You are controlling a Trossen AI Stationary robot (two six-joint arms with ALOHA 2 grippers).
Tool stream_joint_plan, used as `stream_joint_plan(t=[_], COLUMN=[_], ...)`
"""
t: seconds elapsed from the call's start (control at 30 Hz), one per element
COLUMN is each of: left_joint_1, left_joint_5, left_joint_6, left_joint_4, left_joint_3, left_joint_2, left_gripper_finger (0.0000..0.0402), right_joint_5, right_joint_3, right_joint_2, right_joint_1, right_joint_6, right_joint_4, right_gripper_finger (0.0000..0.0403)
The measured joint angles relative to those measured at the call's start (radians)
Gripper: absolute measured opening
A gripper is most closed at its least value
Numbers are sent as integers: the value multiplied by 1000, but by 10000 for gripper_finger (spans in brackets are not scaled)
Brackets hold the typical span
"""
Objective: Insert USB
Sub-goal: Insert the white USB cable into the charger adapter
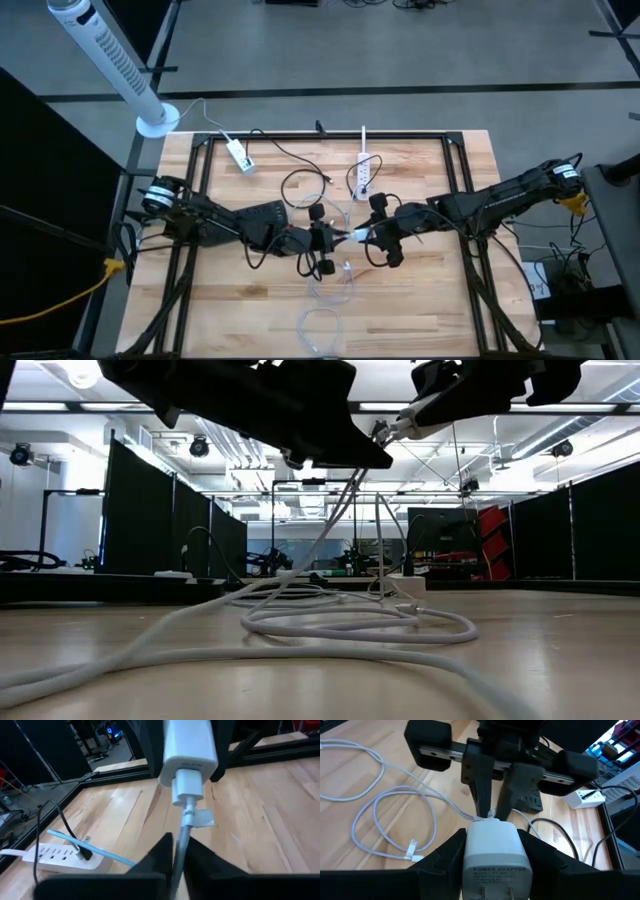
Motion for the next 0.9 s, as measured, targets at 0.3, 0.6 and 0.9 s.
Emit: stream_joint_plan(t=[0.3, 0.6, 0.9], left_joint_1=[27, 29, 30], left_joint_5=[54, 68, 79], left_joint_6=[-32, -53, -135], left_joint_4=[-61, -106, -193], left_joint_3=[42, 63, 68], left_joint_2=[2, 3, 3], left_gripper_finger=[1, 1, 0], right_joint_5=[8, 50, 54], right_joint_3=[0, 3, 9], right_joint_2=[2, 88, 140], right_joint_1=[0, -3, -10], right_joint_6=[1, 1, -15], right_joint_4=[1, 57, 79], right_gripper_finger=[141, 141, 141])
